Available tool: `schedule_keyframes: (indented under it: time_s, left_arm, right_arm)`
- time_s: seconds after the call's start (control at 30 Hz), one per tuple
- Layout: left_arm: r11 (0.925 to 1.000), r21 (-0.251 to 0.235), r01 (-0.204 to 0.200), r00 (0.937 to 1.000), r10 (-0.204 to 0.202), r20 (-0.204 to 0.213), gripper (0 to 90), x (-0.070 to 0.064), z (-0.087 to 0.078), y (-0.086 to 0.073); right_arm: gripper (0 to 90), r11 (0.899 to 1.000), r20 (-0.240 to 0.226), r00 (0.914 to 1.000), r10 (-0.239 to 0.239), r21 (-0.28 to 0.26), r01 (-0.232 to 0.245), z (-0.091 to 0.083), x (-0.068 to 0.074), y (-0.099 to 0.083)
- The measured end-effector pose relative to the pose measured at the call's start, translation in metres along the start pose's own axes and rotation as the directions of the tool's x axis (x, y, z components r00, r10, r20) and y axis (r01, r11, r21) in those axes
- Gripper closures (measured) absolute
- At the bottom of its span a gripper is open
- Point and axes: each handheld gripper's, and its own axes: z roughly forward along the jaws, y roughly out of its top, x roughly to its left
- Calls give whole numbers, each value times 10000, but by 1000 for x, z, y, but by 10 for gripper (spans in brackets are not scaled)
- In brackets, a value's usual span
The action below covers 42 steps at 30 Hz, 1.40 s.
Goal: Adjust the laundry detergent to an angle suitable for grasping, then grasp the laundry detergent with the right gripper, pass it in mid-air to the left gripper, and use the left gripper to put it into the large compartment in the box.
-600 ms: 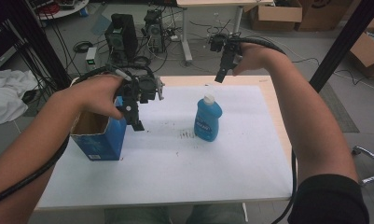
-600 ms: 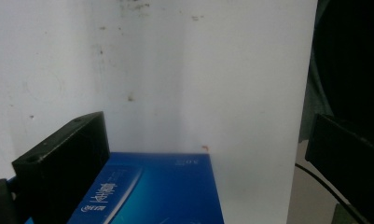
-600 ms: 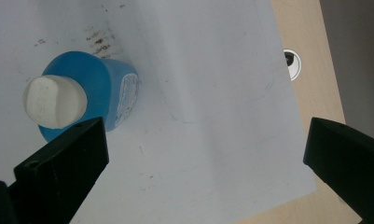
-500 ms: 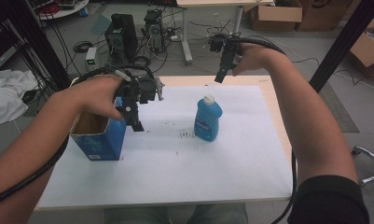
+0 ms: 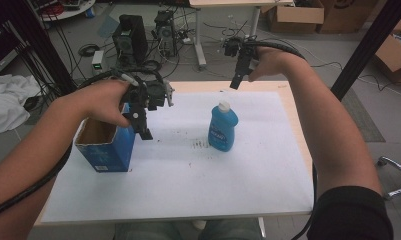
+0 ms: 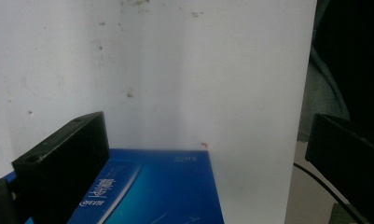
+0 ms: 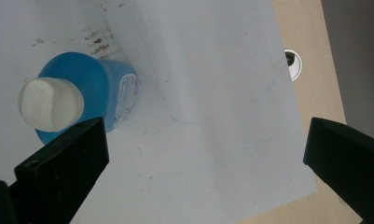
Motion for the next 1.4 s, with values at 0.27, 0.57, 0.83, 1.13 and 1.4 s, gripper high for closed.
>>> schedule_keyframes:
  time_s: [0.27,0.57,0.83,1.13,1.4]
  left_arm:
    - [9998,-47,-174,9998,173,-94,1,5,-2,2]
    - [9997,-73,-226,9997,225,-86,1,-1,-4,2]
    - [9998,69,-173,9998,173,-51,1,-5,-1,2]
    - [9996,213,-202,9996,206,-185,1,-7,-3,5]
    - [9995,237,-204,9996,208,-181,1,-6,-1,5]
  right_arm:
    - [0,10000,14,10000,9,45,-9,3,0,-1]
    - [0,9999,46,9999,113,52,-113,-3,4,-5]
    - [0,9999,56,10000,48,119,-49,0,6,-3]
    - [0,9980,-11,9994,347,-523,-347,2,6,-12]
    - [0,9594,-239,9951,956,-2643,-985,-1,0,-31]
